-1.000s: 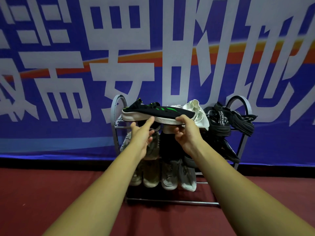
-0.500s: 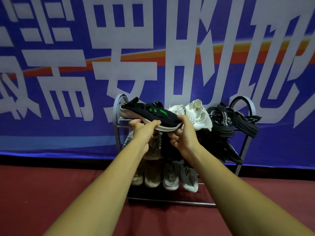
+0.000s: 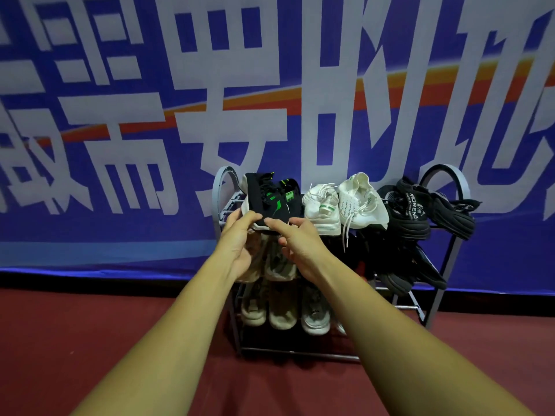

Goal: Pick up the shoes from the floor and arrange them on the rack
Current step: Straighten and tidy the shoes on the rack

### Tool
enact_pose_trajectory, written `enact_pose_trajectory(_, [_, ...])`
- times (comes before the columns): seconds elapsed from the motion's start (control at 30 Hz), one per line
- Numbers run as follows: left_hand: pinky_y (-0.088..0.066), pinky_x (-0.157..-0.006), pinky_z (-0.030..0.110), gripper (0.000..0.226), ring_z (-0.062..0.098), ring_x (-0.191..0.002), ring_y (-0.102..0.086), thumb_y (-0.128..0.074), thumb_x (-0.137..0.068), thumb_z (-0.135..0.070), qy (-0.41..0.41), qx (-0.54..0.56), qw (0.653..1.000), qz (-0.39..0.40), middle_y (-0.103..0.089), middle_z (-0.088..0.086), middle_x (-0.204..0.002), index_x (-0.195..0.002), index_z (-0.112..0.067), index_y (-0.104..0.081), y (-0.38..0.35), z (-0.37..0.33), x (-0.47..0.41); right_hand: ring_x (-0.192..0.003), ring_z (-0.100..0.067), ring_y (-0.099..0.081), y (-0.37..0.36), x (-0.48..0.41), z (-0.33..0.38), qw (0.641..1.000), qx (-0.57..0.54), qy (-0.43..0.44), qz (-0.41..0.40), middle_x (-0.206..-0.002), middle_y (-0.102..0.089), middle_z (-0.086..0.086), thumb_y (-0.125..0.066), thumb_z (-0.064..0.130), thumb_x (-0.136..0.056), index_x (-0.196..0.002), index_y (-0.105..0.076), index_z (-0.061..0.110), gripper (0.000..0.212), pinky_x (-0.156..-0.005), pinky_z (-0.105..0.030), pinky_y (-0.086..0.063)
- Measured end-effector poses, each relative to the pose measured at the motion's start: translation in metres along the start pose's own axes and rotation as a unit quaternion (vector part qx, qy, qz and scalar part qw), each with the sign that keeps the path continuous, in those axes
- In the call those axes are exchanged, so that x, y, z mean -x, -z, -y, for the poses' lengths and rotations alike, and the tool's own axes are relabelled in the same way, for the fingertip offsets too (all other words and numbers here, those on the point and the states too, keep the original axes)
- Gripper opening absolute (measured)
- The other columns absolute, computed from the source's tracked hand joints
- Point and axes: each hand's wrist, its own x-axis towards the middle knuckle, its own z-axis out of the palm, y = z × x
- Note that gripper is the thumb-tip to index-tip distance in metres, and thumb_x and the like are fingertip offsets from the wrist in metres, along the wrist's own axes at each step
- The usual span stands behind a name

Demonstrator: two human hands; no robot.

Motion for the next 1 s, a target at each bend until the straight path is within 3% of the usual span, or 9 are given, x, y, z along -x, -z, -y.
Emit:
enact_pose_trajectory(0.03, [-0.048, -0.069, 0.032, 0.025, 0.017, -0.071, -0.065, -0.064, -0.085, -0.011, 0.009, -0.002, 1.0, 0.011, -0.071, 0.004, -0.085, -0.107, -0.023, -0.065, 0.004, 0.0, 0.0, -0.061, -0.008, -0.043, -0.002, -0.001, -0.002, 1.0, -0.005, -0.002, -0.005, -0.078, -0.048, 0.006, -0.076, 0.029, -0.084, -0.097, -0.048, 0.02, 0.032, -0.055, -0.025, -0.032])
enact_pose_trajectory(0.1, [-0.046, -0.066, 0.03, 0.022, 0.014, -0.068, -0.063, -0.059, -0.088, -0.008, 0.013, 0.005, 0.999, 0.029, -0.071, -0.001, -0.078, -0.096, -0.027, -0.068, 0.01, -0.004, 0.0, -0.065, -0.009, -0.049, -0.008, -0.003, -0.004, 1.0, -0.004, -0.013, -0.015, -0.088, -0.053, 0.005, -0.071, 0.033, -0.088, -0.118, -0.044, 0.017, 0.043, -0.056, -0.025, -0.035])
enact_pose_trajectory(0.2, [-0.051, -0.054, 0.022, 0.028, 0.011, -0.062, -0.066, -0.058, -0.088, -0.002, -0.01, -0.003, 1.0, 0.011, -0.073, 0.001, -0.078, -0.102, -0.023, -0.07, 0.019, -0.008, -0.007, -0.057, -0.006, -0.052, -0.014, -0.006, -0.006, 1.0, 0.005, -0.019, 0.001, -0.082, -0.055, 0.005, -0.062, 0.03, -0.095, -0.127, -0.049, 0.018, 0.037, -0.051, -0.02, -0.038])
enact_pose_trajectory(0.33, [-0.037, -0.037, 0.014, 0.018, 0.009, -0.052, -0.053, -0.065, -0.086, 0.0, -0.03, -0.056, 0.995, -0.083, -0.06, 0.003, -0.07, -0.097, -0.011, -0.056, 0.029, -0.008, -0.018, -0.058, -0.009, -0.05, -0.025, -0.017, -0.012, 1.0, 0.022, -0.008, -0.011, -0.087, -0.059, -0.003, -0.066, 0.018, -0.092, -0.131, -0.053, 0.014, 0.041, -0.048, -0.021, -0.037])
enact_pose_trajectory(0.57, [-0.049, -0.057, 0.025, 0.039, 0.014, -0.075, -0.065, -0.063, -0.092, -0.008, -0.075, -0.061, 0.99, -0.106, -0.069, 0.01, -0.108, -0.13, -0.015, -0.055, 0.045, -0.007, -0.031, -0.06, -0.008, -0.054, -0.053, -0.027, -0.027, 0.999, -0.001, 0.004, -0.046, -0.084, -0.066, -0.001, -0.068, 0.007, -0.087, -0.122, -0.057, 0.006, 0.037, -0.058, -0.023, -0.043])
enact_pose_trajectory(0.67, [-0.045, -0.057, 0.025, 0.04, 0.005, -0.066, -0.066, -0.064, -0.088, -0.006, -0.089, -0.071, 0.992, -0.061, -0.073, 0.001, -0.098, -0.125, -0.02, -0.061, 0.049, -0.008, -0.03, -0.061, -0.014, -0.058, -0.061, -0.033, -0.03, 0.999, -0.003, 0.004, -0.051, -0.088, -0.07, -0.008, -0.067, 0.008, -0.085, -0.128, -0.055, 0.008, 0.044, -0.064, -0.032, -0.05])
enact_pose_trajectory(0.87, [-0.04, -0.06, 0.024, 0.025, 0.004, -0.067, -0.062, -0.06, -0.086, -0.009, -0.058, -0.076, 0.995, -0.025, -0.071, -0.01, -0.076, -0.103, -0.026, -0.068, 0.057, -0.005, -0.035, -0.094, -0.017, -0.067, -0.069, -0.044, -0.032, 0.995, 0.068, 0.031, -0.07, -0.1, -0.07, -0.001, -0.071, 0.025, -0.082, -0.136, -0.051, 0.016, 0.059, -0.091, -0.04, -0.055])
enact_pose_trajectory(0.93, [-0.039, -0.059, 0.023, 0.018, 0.001, -0.063, -0.062, -0.061, -0.089, -0.011, -0.054, -0.061, 0.996, -0.042, -0.07, -0.011, -0.073, -0.094, -0.028, -0.066, 0.056, -0.004, -0.04, -0.079, -0.015, -0.067, -0.071, -0.045, -0.033, 0.995, 0.078, 0.026, -0.048, -0.104, -0.071, -0.004, -0.068, 0.027, -0.083, -0.133, -0.055, 0.016, 0.053, -0.077, -0.035, -0.058])
enact_pose_trajectory(1.0, [-0.039, -0.061, 0.023, 0.012, 0.002, -0.066, -0.062, -0.064, -0.091, -0.017, -0.058, -0.048, 0.996, -0.057, -0.07, -0.01, -0.078, -0.094, -0.028, -0.064, 0.055, -0.002, -0.044, -0.065, -0.012, -0.059, -0.065, -0.042, -0.026, 0.998, 0.058, 0.015, -0.01, -0.099, -0.07, -0.005, -0.061, 0.019, -0.09, -0.123, -0.061, 0.017, 0.033, -0.052, -0.02, -0.049])
